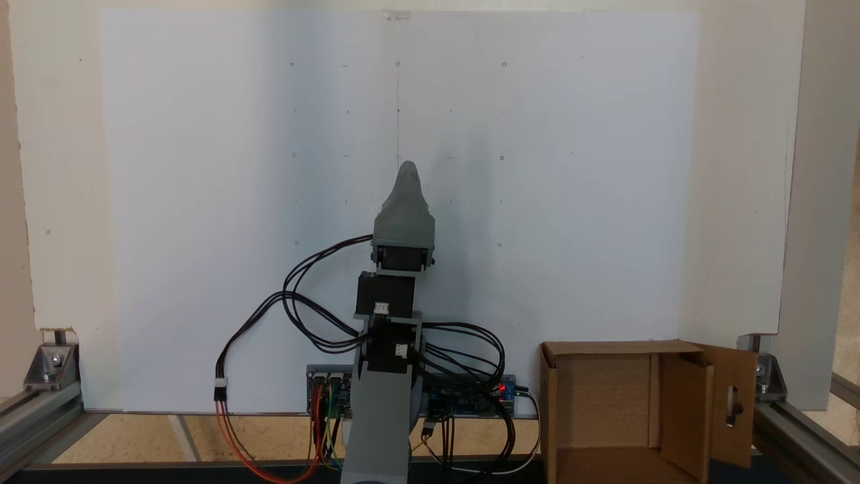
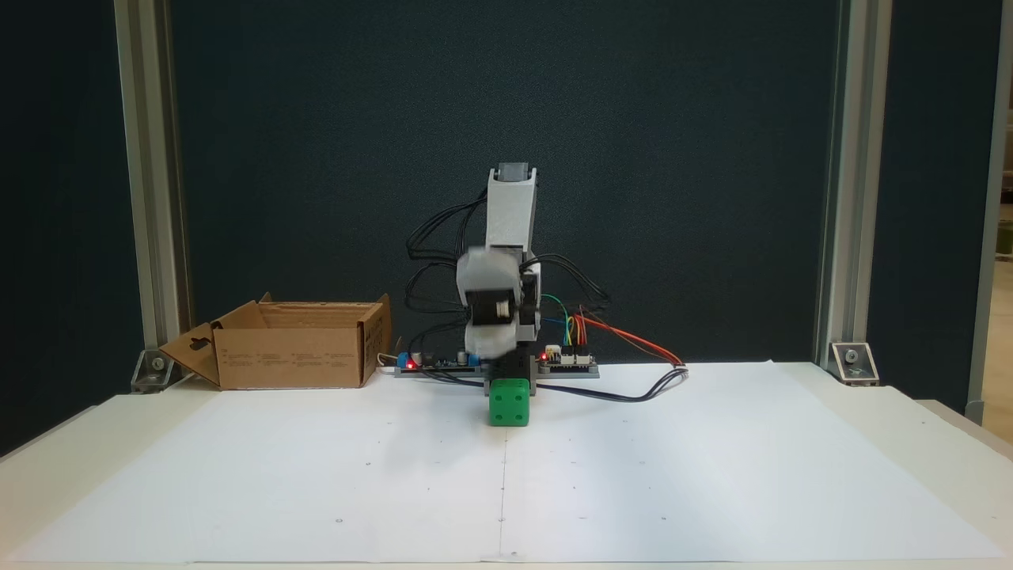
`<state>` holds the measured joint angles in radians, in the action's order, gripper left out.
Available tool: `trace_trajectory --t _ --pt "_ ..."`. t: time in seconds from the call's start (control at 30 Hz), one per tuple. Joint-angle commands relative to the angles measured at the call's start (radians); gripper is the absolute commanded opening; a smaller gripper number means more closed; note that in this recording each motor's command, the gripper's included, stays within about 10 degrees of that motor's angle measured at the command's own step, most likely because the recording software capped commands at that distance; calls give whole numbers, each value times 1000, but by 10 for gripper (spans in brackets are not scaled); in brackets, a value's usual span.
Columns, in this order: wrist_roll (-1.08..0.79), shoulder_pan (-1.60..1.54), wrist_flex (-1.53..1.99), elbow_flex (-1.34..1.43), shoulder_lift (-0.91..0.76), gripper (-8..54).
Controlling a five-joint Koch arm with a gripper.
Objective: Grasp a green dice and put it in the bin.
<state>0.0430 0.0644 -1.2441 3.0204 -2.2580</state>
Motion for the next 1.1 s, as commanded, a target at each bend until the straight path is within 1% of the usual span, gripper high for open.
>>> trace_trajectory --t 0.0,0.23,0.4,0.7,0.9,1.07 --pt "-20 0 112 -100 -109 445" --pt "-34 8 583 -327 -109 443" --pt "-32 9 908 -420 -110 439" --pt "-12 -48 1503 -761 -109 439" --pt "34 -67 1882 -827 -107 435" --pt "43 -52 2179 -991 -100 432"
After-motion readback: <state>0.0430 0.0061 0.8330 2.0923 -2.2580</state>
